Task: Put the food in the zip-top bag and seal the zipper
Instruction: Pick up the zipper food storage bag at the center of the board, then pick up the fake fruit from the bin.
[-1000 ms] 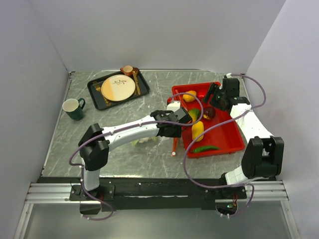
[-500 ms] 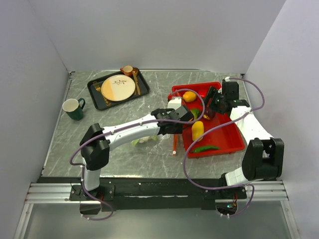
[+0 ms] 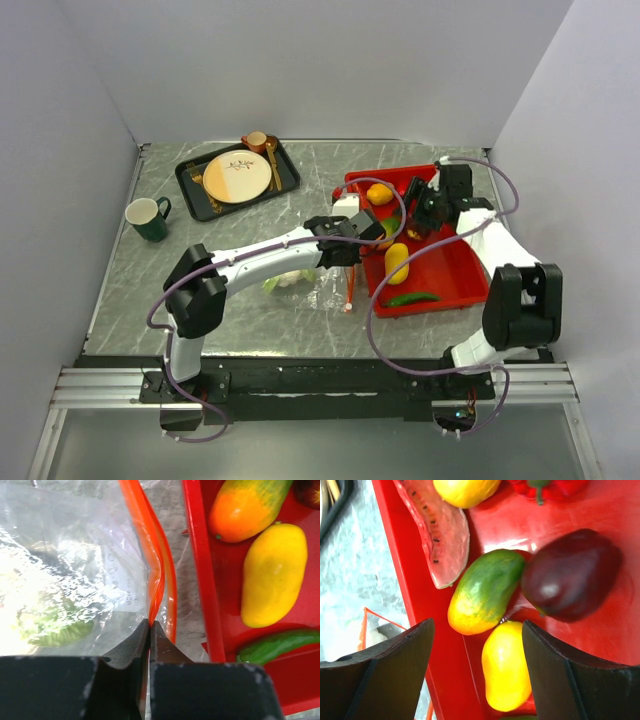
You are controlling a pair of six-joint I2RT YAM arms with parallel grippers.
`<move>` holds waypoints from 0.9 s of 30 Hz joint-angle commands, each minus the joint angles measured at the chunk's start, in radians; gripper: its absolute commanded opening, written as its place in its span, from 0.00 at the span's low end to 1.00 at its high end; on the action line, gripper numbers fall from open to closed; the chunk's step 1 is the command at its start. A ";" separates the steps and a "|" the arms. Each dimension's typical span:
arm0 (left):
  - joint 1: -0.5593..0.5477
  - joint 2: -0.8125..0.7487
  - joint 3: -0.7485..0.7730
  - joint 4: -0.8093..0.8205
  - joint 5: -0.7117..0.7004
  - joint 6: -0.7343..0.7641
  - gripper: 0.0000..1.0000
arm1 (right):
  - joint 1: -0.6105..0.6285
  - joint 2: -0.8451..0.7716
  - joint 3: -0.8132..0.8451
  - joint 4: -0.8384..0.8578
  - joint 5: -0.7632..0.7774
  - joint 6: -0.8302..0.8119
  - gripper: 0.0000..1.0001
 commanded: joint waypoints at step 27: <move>0.088 -0.381 -0.170 -0.047 0.025 0.050 0.07 | 0.205 0.437 0.372 -0.041 0.095 -0.262 0.55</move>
